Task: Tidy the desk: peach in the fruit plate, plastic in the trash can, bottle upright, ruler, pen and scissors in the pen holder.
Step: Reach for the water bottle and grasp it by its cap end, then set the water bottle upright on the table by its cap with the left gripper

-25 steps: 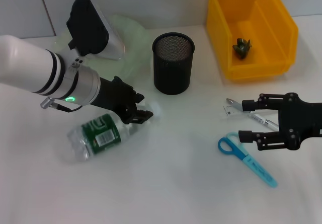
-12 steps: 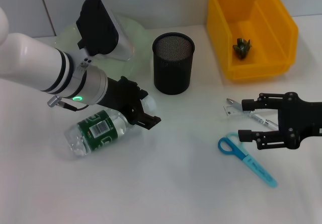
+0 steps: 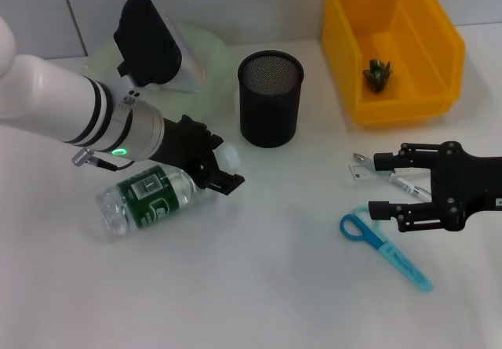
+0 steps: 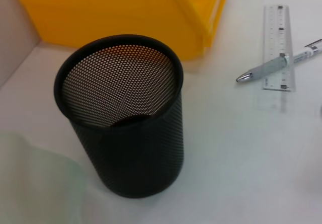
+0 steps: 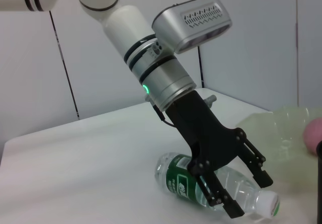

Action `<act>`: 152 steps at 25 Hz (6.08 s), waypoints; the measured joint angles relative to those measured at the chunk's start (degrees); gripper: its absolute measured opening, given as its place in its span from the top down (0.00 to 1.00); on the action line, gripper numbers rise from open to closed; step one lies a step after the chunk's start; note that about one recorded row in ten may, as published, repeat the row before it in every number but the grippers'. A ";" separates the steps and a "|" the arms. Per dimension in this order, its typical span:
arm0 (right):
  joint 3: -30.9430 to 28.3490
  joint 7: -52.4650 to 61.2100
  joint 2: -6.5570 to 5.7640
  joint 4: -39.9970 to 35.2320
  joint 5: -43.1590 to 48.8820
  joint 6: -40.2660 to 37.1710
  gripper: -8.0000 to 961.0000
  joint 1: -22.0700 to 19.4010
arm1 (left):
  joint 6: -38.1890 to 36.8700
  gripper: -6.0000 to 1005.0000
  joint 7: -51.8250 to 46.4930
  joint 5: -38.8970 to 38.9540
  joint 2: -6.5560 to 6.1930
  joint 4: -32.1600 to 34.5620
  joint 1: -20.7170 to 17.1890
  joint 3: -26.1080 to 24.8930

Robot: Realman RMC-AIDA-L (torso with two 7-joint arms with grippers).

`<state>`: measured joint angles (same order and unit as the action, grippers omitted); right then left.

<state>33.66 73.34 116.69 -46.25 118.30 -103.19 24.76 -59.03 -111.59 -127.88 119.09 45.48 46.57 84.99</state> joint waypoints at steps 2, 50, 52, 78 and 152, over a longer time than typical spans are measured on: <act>0.00 0.10 0.02 0.00 0.00 -0.08 0.19 0.11 | 1.36 0.22 0.11 -0.04 -0.03 -0.22 0.01 0.07; 0.00 0.76 0.20 -0.60 -0.01 -0.19 0.19 0.65 | 3.87 0.23 -0.05 -0.26 -0.10 -0.16 -1.43 3.77; 0.00 0.76 0.24 -0.60 -0.01 -0.37 0.19 0.77 | 3.95 0.23 0.00 -0.26 -0.12 -0.37 -1.45 3.77; 0.00 1.32 0.58 -1.37 -0.01 -0.78 0.19 0.89 | 3.59 0.53 1.55 -0.05 0.00 -0.90 -0.90 4.38; 0.00 9.02 1.60 -10.97 1.39 -1.13 0.19 -0.60 | -2.57 0.45 11.75 19.79 -0.79 25.53 -24.18 -7.60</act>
<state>33.66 82.36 118.30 -57.21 119.69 -104.33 24.17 -61.60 -99.84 -108.09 118.30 71.01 22.39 77.40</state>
